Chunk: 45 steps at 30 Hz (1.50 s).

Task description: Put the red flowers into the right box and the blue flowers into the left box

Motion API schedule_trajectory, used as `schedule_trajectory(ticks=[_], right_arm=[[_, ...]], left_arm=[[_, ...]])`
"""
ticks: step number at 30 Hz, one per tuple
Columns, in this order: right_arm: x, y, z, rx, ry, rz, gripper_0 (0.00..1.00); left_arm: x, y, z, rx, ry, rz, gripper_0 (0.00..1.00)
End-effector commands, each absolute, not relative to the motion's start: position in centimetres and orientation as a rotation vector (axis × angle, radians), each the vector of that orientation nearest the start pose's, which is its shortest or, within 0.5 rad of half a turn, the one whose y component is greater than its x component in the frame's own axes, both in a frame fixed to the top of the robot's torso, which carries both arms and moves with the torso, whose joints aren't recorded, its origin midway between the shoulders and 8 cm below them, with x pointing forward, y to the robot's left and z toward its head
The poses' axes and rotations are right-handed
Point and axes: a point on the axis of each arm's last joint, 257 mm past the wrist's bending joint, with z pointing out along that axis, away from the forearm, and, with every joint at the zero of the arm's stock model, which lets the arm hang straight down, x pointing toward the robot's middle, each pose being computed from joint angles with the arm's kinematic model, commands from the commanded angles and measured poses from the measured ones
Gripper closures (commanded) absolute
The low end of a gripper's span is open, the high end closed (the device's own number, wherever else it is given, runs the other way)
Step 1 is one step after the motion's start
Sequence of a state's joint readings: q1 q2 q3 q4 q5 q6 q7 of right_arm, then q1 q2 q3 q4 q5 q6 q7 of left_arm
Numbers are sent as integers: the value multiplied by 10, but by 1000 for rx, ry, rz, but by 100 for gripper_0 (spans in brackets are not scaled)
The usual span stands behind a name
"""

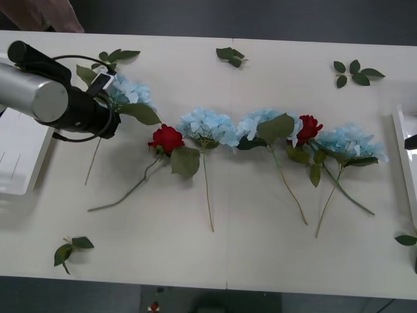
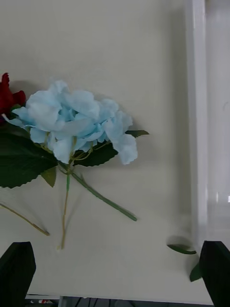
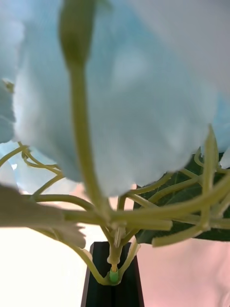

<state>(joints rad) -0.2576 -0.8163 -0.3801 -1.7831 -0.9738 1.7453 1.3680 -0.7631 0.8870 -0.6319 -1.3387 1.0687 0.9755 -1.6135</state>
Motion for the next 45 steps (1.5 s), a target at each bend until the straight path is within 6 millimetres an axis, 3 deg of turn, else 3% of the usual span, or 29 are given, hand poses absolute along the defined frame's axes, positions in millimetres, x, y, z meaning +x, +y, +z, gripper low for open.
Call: schedule_trajectory(ticks=[1,6,12,17,21,29,30,31,32,34,37,43,45], right_arm=[[425,-382,-169,241,2639,281,0],[423,-345,-186,285,2662,347,0],[423,-323,-209,358,2693,366,0],[428,-316,-231,355,2704,270,0],[432,-311,-248,333,2710,222,0],[439,-309,-274,344,2719,235,0],[440,-311,-277,350,2718,233,0],[441,-310,-280,347,2720,234,0],[442,-310,-281,348,2718,233,0],[441,-312,-286,350,2724,228,0],[443,-316,-292,356,2727,220,0],[445,-324,-303,360,2728,204,0],[446,-326,-307,357,2730,198,0]], left_arm=[[589,300,-153,593,2316,1,100],[568,369,-109,484,2362,42,100],[535,486,-70,249,2467,197,100],[525,552,-66,74,2490,276,100],[531,592,-80,12,2470,394,100],[563,606,-116,-17,2388,457,100],[566,605,-119,-19,2380,449,95],[567,606,-120,-21,2374,449,80],[568,605,-119,-19,2371,449,74],[568,605,-118,-12,2369,452,47],[568,606,-117,-5,2367,457,29],[574,599,-106,-10,2338,416,16],[580,582,-98,-22,2317,328,12]])
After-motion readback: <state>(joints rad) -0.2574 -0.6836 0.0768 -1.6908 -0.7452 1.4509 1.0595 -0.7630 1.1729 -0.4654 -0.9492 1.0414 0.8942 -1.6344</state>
